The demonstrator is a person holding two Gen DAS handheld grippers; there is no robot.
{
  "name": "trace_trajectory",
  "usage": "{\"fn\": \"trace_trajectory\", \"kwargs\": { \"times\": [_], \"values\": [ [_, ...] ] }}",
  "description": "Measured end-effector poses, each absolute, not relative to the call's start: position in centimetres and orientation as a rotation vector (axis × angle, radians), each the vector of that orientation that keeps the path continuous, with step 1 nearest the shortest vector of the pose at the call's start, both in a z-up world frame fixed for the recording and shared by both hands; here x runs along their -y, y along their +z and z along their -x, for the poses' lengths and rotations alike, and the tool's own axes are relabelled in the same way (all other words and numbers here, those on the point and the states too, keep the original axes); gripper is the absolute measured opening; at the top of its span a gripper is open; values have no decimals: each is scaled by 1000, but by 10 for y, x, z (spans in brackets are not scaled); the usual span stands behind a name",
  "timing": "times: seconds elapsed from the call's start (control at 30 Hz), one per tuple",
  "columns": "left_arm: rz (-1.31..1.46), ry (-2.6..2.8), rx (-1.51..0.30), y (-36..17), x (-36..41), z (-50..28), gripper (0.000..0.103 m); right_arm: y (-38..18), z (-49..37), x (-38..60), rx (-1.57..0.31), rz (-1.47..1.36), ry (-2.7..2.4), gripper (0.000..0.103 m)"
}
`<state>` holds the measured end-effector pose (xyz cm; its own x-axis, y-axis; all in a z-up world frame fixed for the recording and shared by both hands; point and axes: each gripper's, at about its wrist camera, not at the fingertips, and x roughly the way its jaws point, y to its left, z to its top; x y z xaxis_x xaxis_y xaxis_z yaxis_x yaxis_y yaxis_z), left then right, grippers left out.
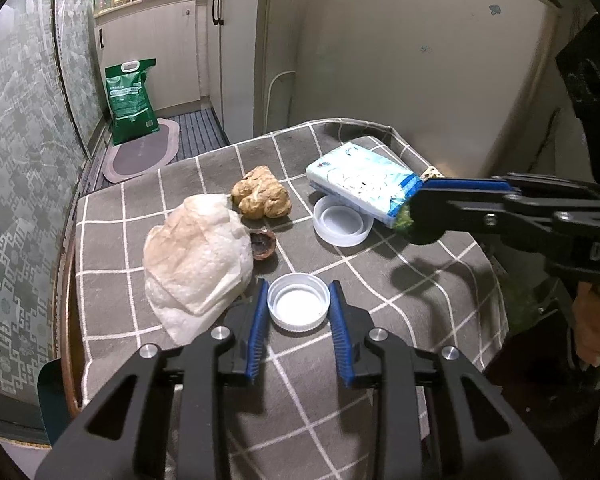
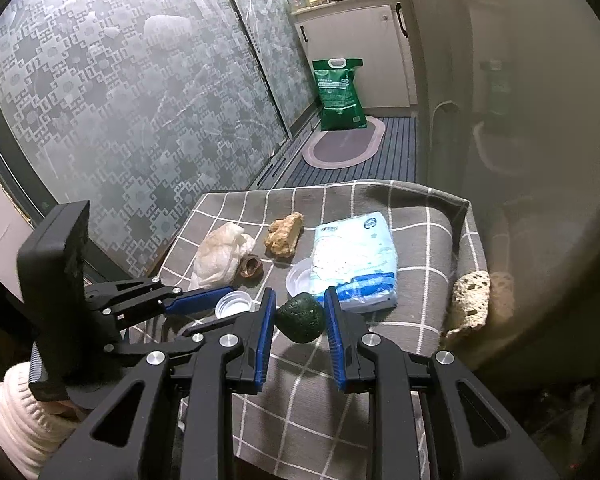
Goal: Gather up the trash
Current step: 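Grasp a white bottle cap with the left tool while the right tool grasps the green avocado, then carry the bottle cap and avocado over the teal trash bin with both tools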
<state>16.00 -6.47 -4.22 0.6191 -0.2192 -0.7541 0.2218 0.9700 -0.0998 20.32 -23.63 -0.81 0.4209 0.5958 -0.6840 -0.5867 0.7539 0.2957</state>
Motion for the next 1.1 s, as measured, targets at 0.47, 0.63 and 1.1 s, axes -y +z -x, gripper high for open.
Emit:
{"fn": "trace_trajectory", "kwargs": {
  "times": [0.47, 0.63, 1.1],
  "values": [
    [56, -205, -788, -12, 4, -123, 32, -1, -193, 172, -861, 39, 799, 24],
    [66, -163, -786, -11, -25, -113, 32, 2, -188, 147, -865, 57, 825, 24],
    [103, -53, -841, -33, -96, -85, 32, 5, -170, 72, -870, 105, 923, 25]
  ]
}}
